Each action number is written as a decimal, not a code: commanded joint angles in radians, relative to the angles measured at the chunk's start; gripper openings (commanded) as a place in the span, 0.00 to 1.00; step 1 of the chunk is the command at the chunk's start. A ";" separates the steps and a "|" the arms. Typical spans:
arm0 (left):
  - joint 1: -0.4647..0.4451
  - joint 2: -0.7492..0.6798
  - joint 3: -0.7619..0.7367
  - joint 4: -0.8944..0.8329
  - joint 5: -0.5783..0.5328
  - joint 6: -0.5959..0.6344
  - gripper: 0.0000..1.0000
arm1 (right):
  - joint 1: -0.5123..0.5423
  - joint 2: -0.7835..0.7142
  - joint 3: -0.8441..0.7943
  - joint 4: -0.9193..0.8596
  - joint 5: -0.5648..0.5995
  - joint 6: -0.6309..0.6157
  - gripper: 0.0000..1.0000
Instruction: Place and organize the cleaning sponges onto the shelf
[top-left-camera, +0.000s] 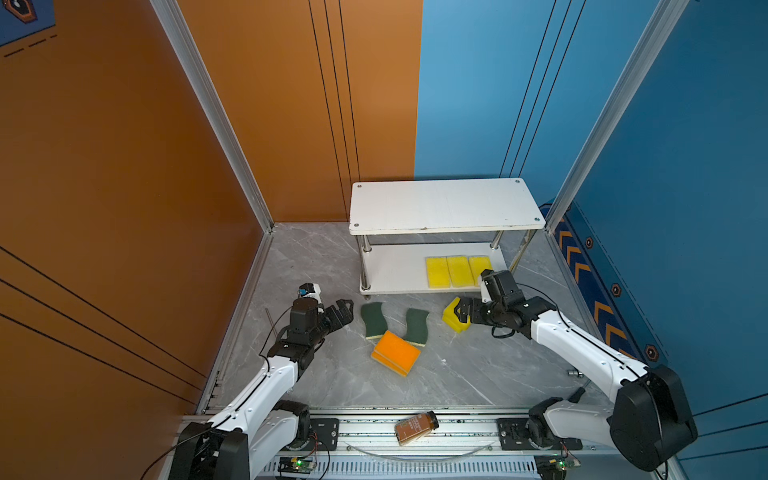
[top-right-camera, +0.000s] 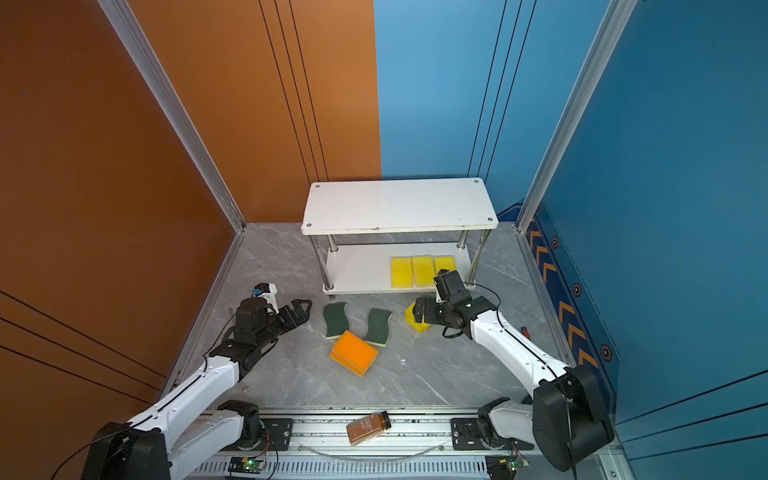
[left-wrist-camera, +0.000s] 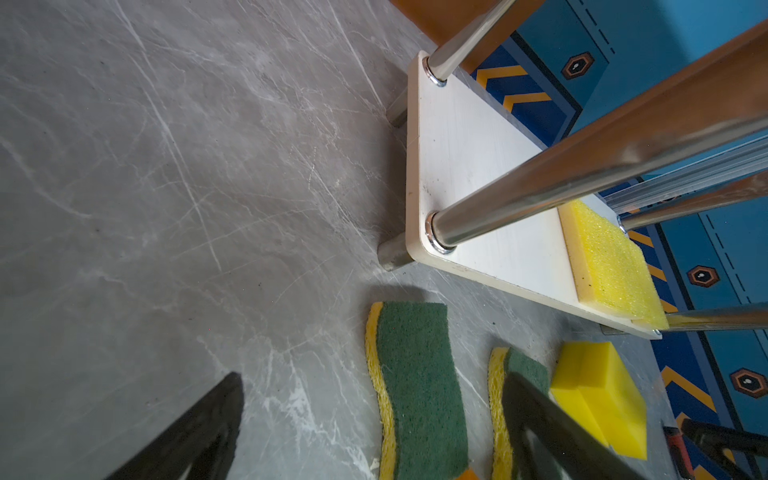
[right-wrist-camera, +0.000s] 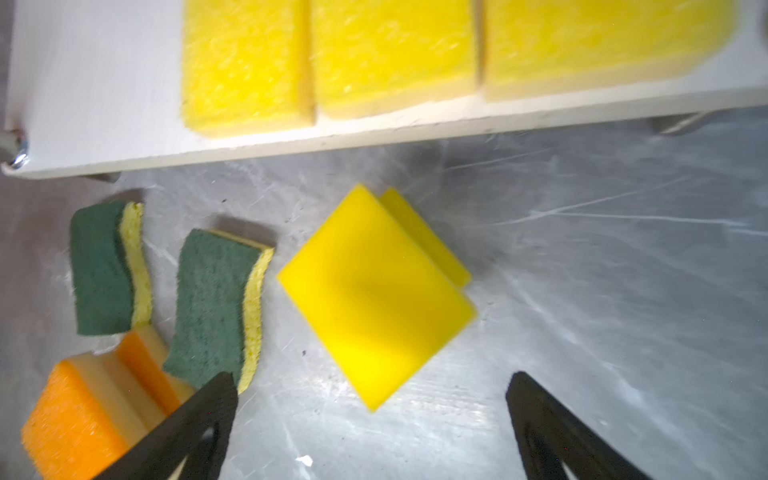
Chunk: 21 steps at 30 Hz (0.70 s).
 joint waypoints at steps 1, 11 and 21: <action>-0.002 -0.003 0.044 -0.006 0.005 0.014 0.98 | -0.019 0.017 0.056 -0.080 0.080 -0.058 1.00; -0.004 -0.061 0.027 0.004 0.048 0.035 0.98 | -0.081 0.087 0.106 -0.074 -0.155 -0.215 1.00; -0.007 -0.040 0.034 0.015 0.054 0.016 0.98 | -0.061 0.194 0.167 -0.145 -0.210 -0.352 1.00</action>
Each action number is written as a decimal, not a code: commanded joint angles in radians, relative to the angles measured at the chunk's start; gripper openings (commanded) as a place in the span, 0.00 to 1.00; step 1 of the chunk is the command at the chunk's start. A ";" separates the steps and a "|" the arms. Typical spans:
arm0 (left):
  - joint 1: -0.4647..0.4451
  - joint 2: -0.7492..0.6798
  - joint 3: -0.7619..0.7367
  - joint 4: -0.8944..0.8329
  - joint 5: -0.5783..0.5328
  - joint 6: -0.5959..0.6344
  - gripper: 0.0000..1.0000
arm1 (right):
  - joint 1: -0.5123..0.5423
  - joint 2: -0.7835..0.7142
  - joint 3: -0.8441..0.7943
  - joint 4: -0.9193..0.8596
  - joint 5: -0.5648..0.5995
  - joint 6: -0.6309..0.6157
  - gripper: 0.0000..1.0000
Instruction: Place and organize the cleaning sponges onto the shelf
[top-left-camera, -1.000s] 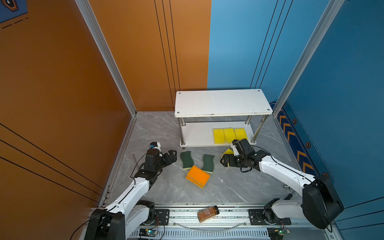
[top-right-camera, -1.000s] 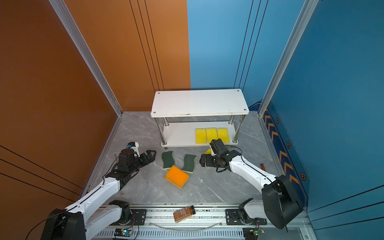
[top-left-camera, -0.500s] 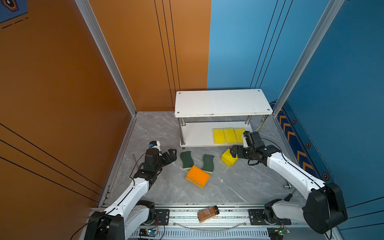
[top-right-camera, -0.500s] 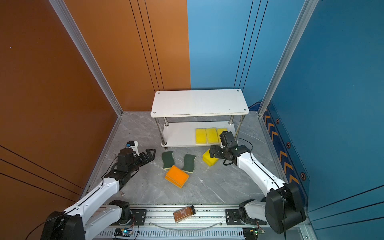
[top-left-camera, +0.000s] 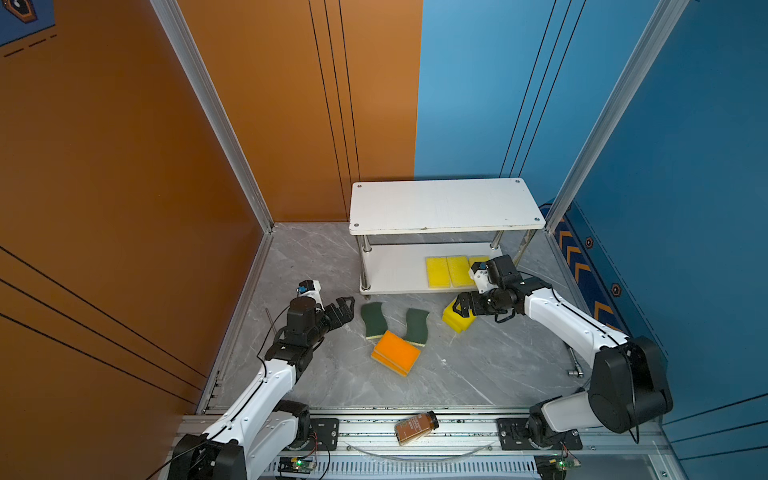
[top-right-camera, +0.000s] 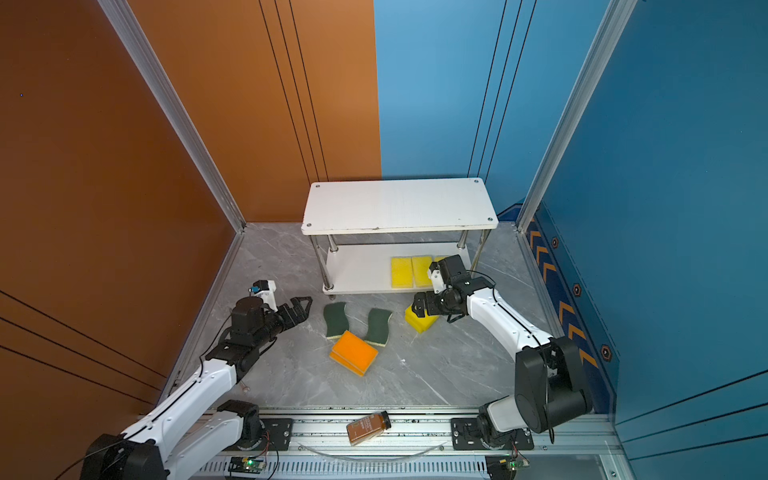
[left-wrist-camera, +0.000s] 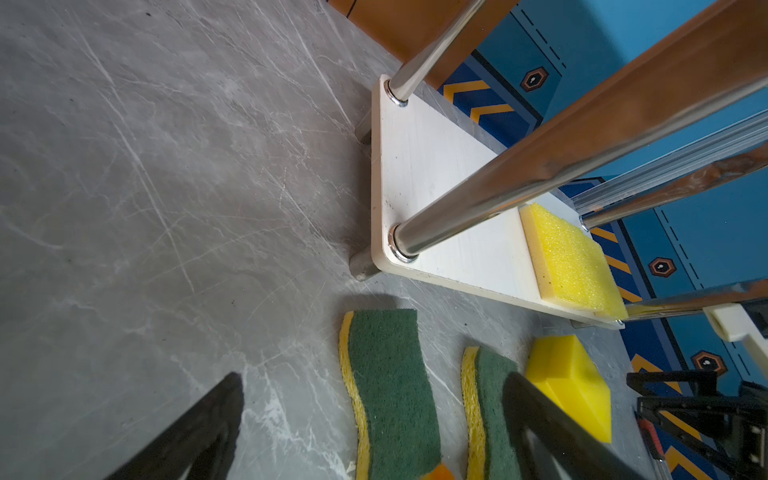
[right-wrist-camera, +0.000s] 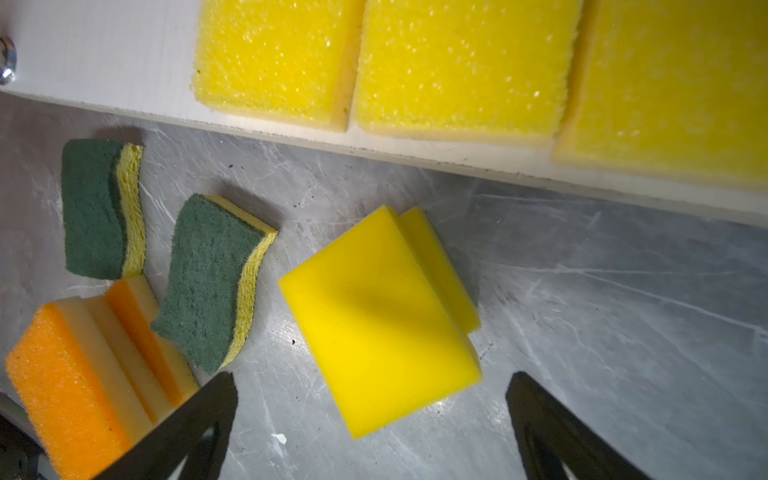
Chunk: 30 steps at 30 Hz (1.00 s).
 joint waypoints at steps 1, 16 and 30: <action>-0.006 0.012 0.028 0.014 0.021 0.001 0.98 | 0.025 0.019 0.030 -0.057 -0.010 -0.066 1.00; -0.008 0.033 0.042 0.012 0.028 -0.001 0.98 | 0.187 0.158 0.081 -0.085 0.216 -0.089 1.00; -0.012 0.065 0.048 0.036 0.022 -0.014 0.98 | 0.213 0.041 0.058 -0.166 0.040 0.020 1.00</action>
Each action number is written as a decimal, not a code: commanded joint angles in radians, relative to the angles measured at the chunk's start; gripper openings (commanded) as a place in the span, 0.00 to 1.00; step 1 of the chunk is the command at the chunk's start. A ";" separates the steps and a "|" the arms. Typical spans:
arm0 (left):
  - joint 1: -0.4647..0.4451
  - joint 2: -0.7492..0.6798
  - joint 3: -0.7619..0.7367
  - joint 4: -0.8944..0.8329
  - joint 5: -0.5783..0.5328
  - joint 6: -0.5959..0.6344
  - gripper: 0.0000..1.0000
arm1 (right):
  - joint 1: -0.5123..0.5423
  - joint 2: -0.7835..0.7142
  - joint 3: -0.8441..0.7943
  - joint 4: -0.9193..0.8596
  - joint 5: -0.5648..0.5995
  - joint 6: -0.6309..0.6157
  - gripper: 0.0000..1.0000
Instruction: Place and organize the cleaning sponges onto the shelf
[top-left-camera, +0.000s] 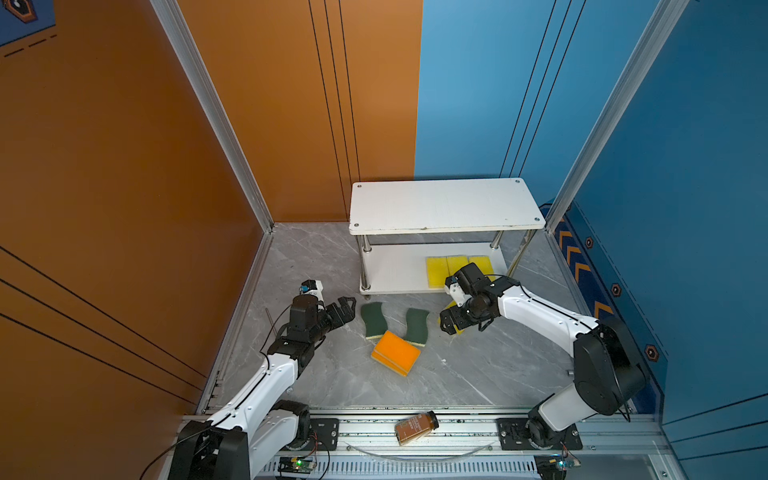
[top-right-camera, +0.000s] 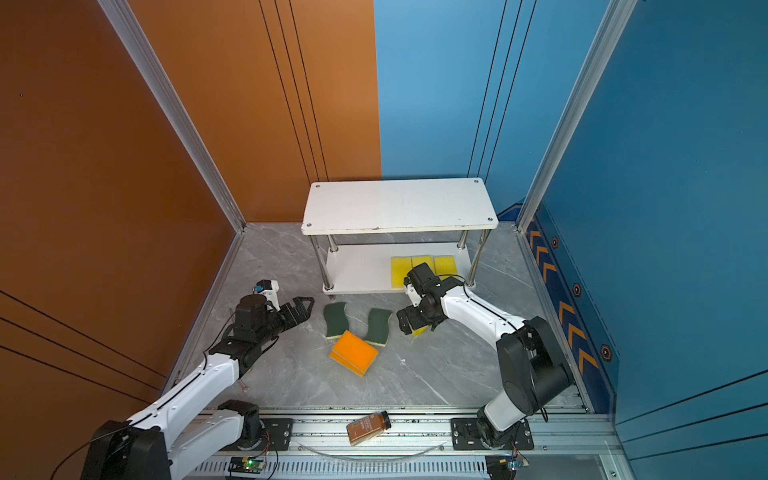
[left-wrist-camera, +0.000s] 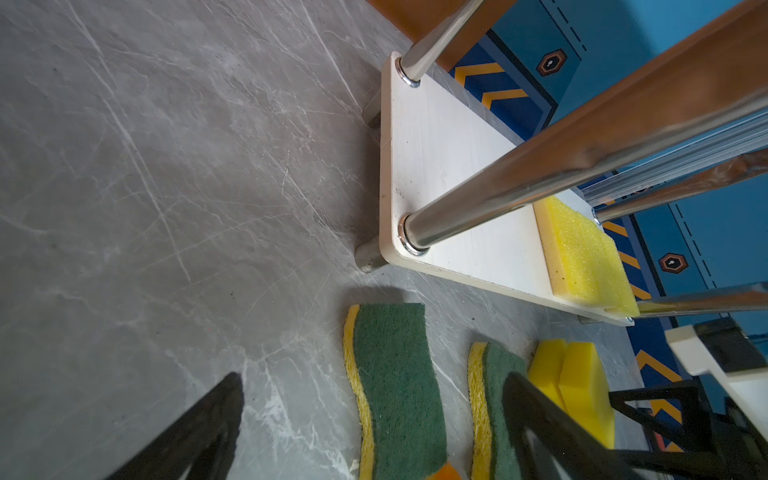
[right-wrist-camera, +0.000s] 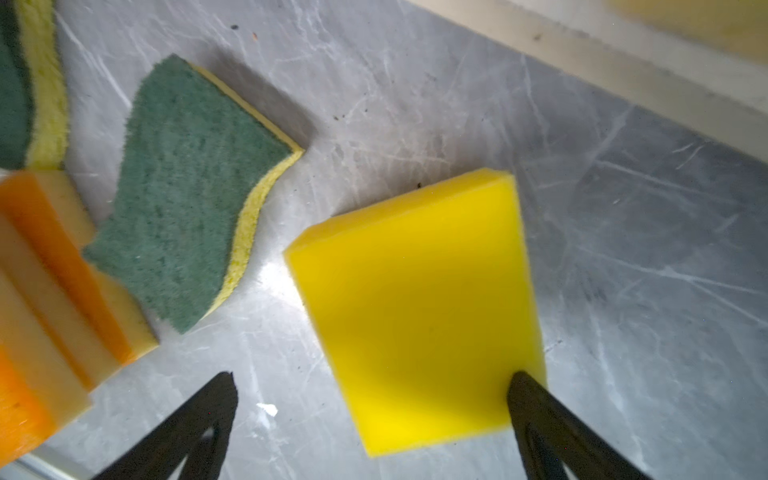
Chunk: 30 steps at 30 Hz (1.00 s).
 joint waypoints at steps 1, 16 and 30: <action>-0.006 0.008 0.035 0.030 0.013 -0.001 0.98 | 0.012 -0.064 -0.009 -0.049 -0.075 0.068 1.00; -0.003 0.002 0.021 0.022 0.008 0.007 0.98 | -0.039 -0.010 0.000 -0.006 0.037 0.061 1.00; -0.001 -0.009 0.019 0.010 0.016 0.006 0.98 | -0.018 0.025 -0.013 0.055 0.106 0.052 1.00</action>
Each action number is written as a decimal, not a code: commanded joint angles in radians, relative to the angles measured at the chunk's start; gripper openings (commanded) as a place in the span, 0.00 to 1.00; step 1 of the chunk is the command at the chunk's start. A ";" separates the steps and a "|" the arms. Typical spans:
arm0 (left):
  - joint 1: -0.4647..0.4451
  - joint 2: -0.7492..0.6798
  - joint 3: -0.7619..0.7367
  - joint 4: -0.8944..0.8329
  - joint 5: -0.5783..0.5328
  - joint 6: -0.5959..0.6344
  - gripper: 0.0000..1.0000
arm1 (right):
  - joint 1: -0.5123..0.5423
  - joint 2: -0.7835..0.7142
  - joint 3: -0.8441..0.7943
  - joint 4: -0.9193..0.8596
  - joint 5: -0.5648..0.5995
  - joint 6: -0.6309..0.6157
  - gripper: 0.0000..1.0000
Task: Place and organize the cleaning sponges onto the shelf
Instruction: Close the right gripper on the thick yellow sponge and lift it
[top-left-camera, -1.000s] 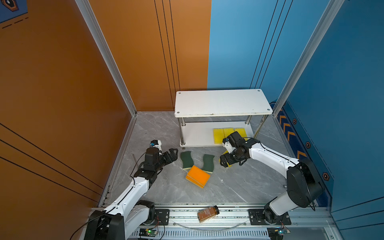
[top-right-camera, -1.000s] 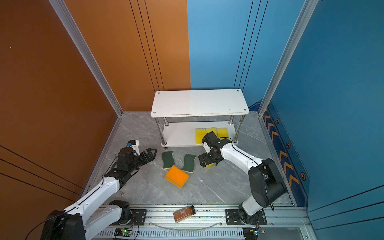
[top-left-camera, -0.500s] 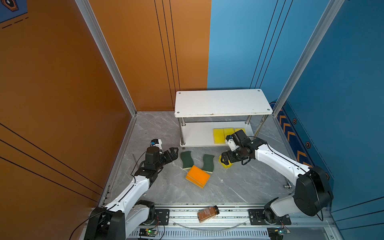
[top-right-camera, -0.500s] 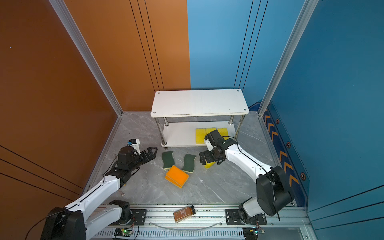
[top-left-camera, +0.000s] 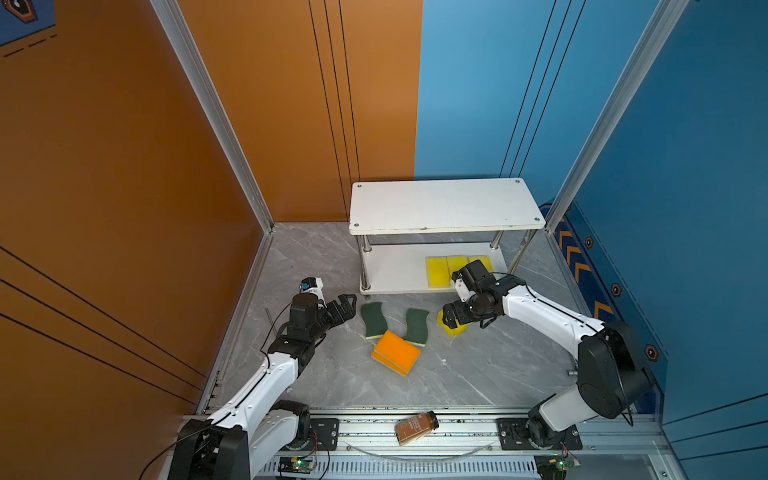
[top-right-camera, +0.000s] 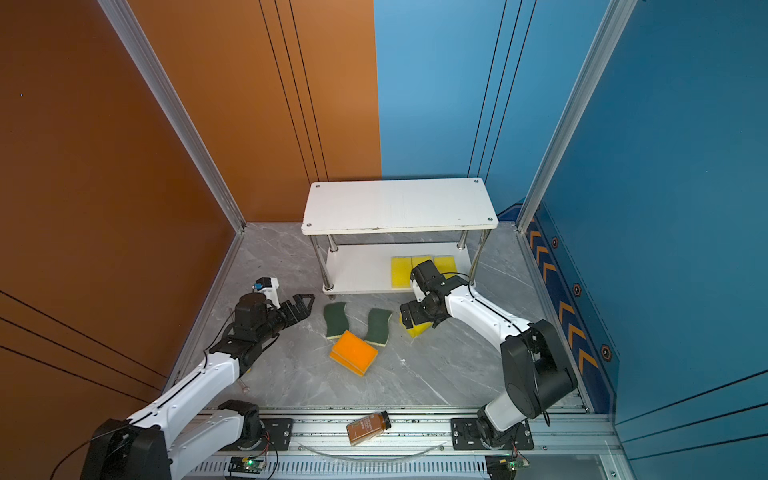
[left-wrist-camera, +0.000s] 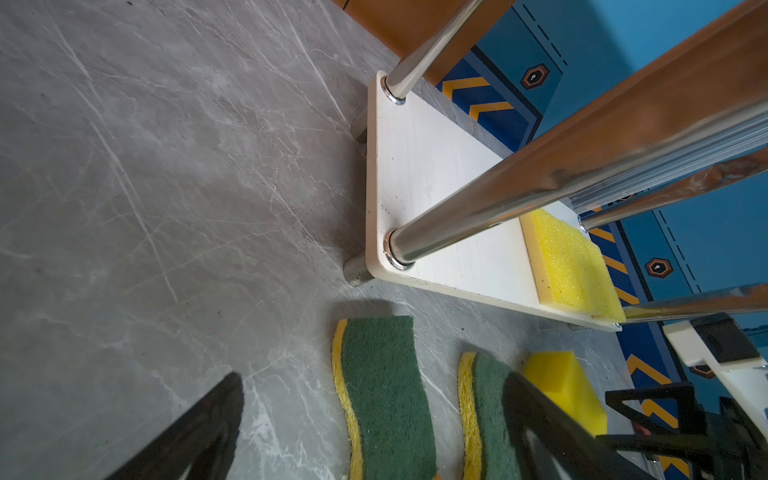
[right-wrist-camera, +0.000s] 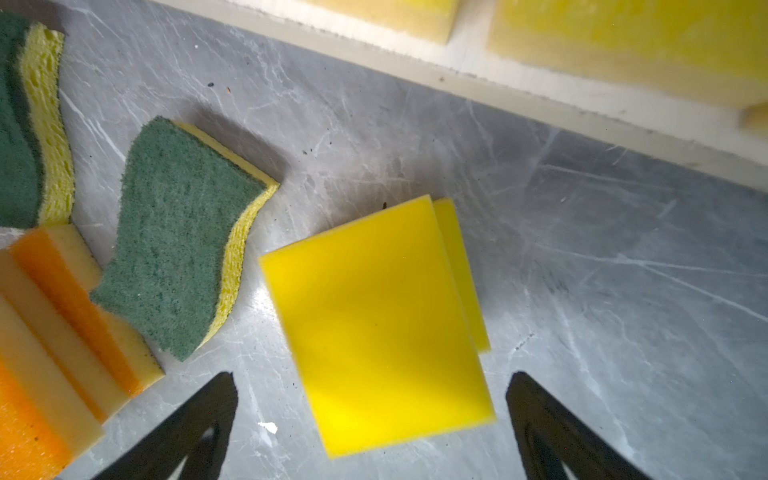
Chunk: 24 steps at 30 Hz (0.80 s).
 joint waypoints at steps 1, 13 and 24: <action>0.000 -0.014 0.009 -0.019 0.014 0.007 0.98 | 0.012 0.028 -0.012 0.020 0.050 -0.003 1.00; -0.002 -0.016 0.002 -0.018 0.013 0.005 0.98 | 0.057 0.056 -0.024 0.057 0.122 0.017 0.98; 0.001 -0.016 0.003 -0.022 0.015 0.005 0.98 | 0.079 0.077 -0.034 0.062 0.154 0.033 0.93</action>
